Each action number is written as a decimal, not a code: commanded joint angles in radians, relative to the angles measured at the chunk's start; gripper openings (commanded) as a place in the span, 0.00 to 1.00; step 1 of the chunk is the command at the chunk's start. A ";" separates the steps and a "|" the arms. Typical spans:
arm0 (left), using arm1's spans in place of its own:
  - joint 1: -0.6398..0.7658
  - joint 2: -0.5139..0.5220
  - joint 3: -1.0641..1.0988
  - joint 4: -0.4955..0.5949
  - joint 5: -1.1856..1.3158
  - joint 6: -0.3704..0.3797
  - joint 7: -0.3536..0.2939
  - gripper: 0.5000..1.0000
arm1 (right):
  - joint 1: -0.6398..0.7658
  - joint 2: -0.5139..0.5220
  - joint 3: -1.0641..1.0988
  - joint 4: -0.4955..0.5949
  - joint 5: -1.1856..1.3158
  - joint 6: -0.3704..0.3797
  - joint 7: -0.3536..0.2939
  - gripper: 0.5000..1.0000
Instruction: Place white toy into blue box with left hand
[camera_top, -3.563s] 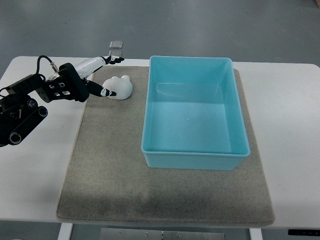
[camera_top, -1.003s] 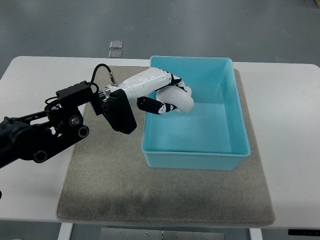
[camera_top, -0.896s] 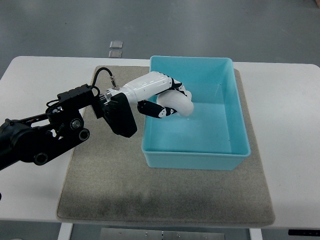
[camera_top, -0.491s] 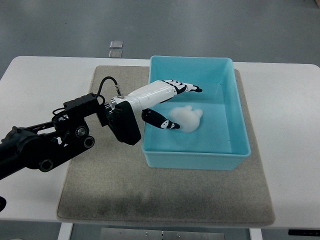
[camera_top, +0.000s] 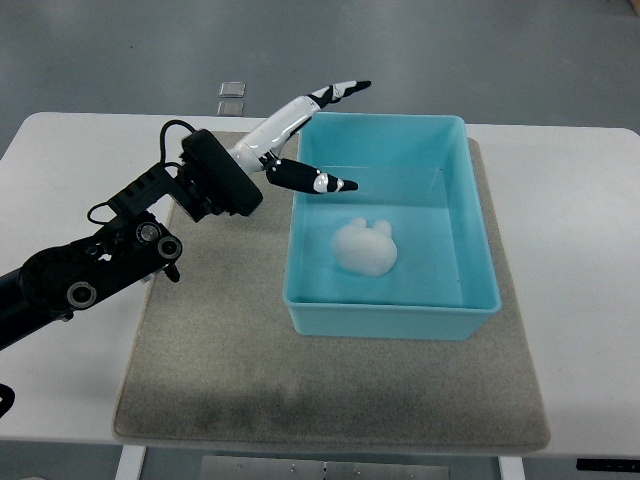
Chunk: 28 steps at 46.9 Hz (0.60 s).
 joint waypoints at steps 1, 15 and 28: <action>0.003 0.006 -0.024 0.002 -0.181 -0.001 0.000 0.98 | 0.000 0.000 0.000 0.000 0.000 0.000 0.000 0.87; 0.003 0.012 -0.086 0.131 -0.549 -0.010 0.007 0.99 | 0.000 0.000 0.000 0.000 0.000 0.000 0.000 0.87; 0.048 0.009 -0.225 0.163 -0.847 -0.107 0.007 0.99 | 0.000 0.000 0.000 0.000 0.000 0.000 0.000 0.87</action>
